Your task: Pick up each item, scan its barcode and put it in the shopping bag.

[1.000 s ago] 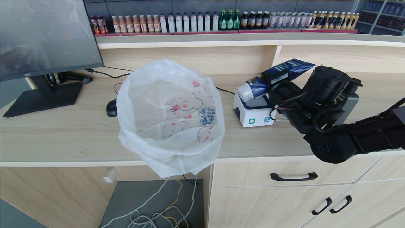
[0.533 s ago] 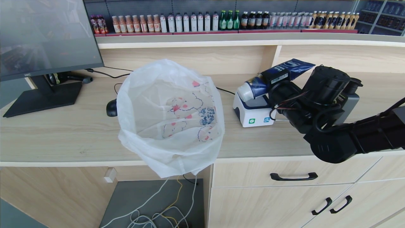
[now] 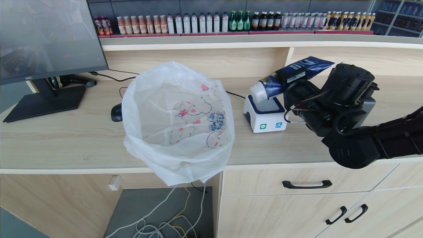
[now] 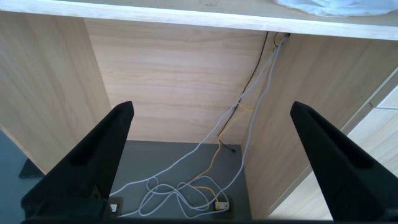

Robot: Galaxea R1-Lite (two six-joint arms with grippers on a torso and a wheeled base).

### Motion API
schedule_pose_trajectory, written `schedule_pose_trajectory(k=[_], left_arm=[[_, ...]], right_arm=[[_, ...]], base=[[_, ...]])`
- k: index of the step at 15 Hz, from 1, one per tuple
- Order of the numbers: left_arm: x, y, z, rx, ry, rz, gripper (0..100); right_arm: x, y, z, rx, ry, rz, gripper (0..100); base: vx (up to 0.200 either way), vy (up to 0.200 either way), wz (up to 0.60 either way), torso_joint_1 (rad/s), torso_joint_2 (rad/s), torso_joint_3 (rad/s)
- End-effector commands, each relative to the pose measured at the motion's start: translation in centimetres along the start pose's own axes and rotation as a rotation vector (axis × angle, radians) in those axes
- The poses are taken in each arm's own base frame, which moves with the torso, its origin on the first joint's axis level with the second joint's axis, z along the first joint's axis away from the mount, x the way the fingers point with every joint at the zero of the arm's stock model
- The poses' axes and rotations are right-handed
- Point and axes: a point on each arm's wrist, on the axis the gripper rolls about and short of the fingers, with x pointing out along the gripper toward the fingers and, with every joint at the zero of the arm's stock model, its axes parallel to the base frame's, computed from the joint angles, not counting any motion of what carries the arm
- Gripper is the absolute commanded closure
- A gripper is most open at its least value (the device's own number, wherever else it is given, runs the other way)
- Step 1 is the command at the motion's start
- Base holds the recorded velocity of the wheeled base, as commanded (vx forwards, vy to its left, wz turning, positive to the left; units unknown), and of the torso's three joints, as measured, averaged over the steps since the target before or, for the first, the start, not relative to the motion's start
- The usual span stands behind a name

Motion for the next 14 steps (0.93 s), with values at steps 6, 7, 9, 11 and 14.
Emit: schedule_pose_trajectory(k=[6,7,9,11,14], left_arm=[[0.0,0.0,0.0,-0.001,0.000,-0.001,0],[0.0,0.0,0.0,-0.001,0.000,-0.001,0],[0.0,0.0,0.0,-0.001,0.000,0.001,0],[0.0,0.0,0.0,-0.001,0.000,0.001,0],[0.0,0.0,0.0,-0.001,0.000,0.001,0]], right_arm=[[-1.5,3.9,1.8,-0.072,-0.038,0.093,100],[-1.8,4.5,1.9,-0.093,-0.043,0.108,100],[-2.7,6.0,2.4,-0.140,-0.064,0.134,100],[-3.7,7.6,2.5,-0.225,-0.078,0.160,100],[-6.2,8.9,2.1,-0.370,-0.094,0.182,100]], base=[[0.000,0.000,0.00,0.000,0.00,0.000],[0.000,0.000,0.00,0.000,0.00,0.000],[0.000,0.000,0.00,0.000,0.00,0.000],[0.000,0.000,0.00,0.000,0.00,0.000],[0.000,0.000,0.00,0.000,0.00,0.000]])
